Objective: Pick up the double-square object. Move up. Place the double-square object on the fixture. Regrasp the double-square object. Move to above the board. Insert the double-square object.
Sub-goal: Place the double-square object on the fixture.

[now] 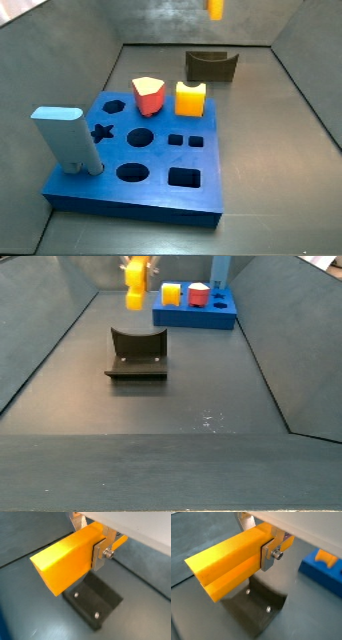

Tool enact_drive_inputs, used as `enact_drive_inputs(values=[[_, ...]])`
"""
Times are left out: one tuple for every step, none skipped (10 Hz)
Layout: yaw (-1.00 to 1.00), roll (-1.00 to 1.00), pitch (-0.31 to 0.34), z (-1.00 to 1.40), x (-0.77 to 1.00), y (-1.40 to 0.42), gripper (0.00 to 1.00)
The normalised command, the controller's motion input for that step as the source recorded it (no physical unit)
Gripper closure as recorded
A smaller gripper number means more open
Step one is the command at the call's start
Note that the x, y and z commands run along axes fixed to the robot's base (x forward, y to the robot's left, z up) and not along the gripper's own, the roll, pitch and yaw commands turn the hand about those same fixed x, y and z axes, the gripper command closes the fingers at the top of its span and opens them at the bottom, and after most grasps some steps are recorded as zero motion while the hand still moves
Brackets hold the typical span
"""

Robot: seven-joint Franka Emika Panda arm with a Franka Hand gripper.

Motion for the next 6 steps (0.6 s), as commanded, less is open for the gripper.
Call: enact_drive_inputs(values=[[-0.04, -1.00, 0.084, 0.06, 0.17, -0.04, 1.00], [-0.05, -1.00, 0.092, 0.03, 0.07, -0.01, 1.00], [-0.05, -1.00, 0.091, 0.02, 0.04, 0.00, 1.00], [-0.06, -1.00, 0.097, 0.01, 0.05, 0.02, 1.00], [-0.07, -1.00, 0.106, 0.00, 0.06, 0.03, 1.00], [-0.08, -1.00, 0.123, 0.00, 0.07, 0.04, 1.00]])
